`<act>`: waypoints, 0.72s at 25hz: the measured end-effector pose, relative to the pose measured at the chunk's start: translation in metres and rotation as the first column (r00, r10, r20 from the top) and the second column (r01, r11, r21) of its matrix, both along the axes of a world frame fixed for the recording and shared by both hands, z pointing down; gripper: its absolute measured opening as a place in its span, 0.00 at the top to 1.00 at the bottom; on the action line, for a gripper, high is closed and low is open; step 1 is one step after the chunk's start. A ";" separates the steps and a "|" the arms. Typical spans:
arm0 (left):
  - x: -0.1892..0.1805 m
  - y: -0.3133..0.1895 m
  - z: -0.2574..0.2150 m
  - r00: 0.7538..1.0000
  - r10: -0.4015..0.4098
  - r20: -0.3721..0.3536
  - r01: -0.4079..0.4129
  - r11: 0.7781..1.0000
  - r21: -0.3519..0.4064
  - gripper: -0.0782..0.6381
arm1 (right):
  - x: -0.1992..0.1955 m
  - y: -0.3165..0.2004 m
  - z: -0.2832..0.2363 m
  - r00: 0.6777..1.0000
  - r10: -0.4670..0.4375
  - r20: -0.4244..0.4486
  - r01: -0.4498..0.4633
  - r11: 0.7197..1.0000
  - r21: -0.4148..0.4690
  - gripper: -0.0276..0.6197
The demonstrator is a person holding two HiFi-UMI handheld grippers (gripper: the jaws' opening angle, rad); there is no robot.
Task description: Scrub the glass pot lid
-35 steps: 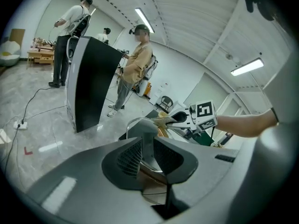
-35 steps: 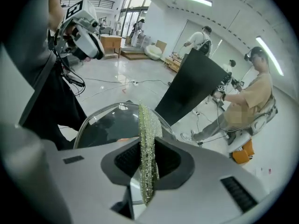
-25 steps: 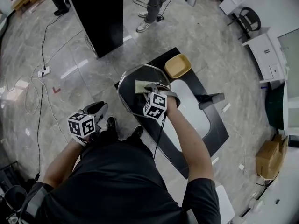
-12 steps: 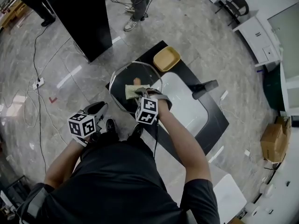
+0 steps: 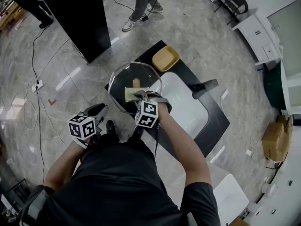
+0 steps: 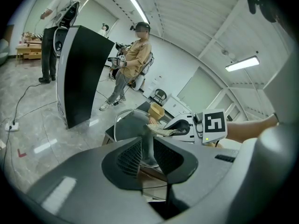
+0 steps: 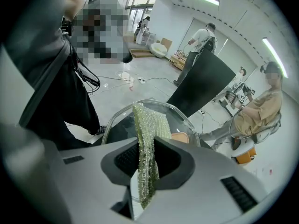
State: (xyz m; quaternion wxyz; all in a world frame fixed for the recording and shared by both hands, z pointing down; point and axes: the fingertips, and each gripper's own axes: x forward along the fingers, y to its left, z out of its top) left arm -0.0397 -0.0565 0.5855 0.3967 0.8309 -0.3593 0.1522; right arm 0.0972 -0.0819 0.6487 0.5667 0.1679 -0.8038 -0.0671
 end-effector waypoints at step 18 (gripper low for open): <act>0.006 0.003 -0.002 1.000 0.009 -0.005 -0.009 1.000 0.007 0.79 | 0.006 0.035 0.005 1.000 0.007 0.014 -0.006 0.996 -0.086 0.86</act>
